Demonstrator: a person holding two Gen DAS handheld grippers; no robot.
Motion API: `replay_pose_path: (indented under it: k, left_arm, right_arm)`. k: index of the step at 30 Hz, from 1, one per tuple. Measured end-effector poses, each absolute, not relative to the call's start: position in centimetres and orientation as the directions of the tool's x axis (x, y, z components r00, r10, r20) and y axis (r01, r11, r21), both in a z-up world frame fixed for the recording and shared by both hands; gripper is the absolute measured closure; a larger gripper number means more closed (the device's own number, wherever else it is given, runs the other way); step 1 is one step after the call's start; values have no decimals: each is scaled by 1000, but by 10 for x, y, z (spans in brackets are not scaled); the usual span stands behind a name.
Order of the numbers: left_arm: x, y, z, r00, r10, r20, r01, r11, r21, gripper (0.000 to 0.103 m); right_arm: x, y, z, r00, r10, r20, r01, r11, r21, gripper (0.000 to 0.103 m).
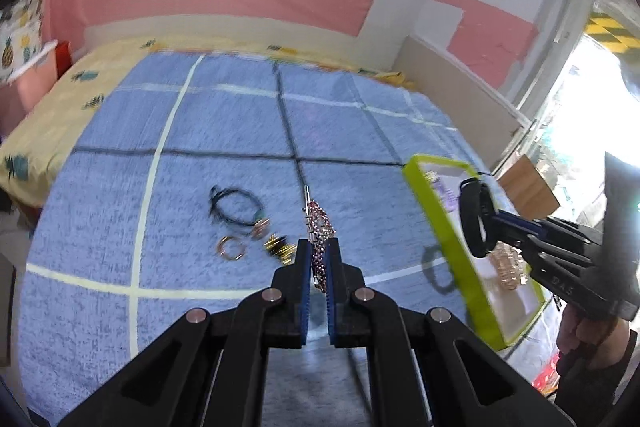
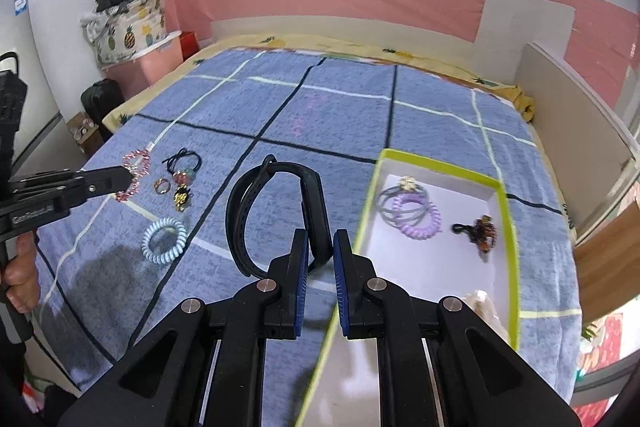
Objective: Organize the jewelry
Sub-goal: 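Carry the rhinestone bracelet with the left gripper into the green box while the right releases the black band there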
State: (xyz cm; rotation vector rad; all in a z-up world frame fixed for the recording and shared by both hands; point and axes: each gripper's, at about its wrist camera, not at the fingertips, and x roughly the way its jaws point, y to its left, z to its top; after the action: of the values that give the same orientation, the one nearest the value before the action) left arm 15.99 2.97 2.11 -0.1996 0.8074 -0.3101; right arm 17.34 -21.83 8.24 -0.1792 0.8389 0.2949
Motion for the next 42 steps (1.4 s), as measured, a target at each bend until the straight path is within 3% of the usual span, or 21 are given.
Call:
replay_pose_path:
  k: [17, 42]
  left_arm:
    - [158, -60, 64, 650, -469, -598, 423, 877, -229, 96]
    - [171, -139, 36, 554, -524, -647, 544, 816, -195, 96]
  right_arm:
    - [134, -297, 109, 697, 95, -711, -182, 982, -48, 90]
    - [101, -321, 52, 594, 113, -797, -199, 980, -9, 90]
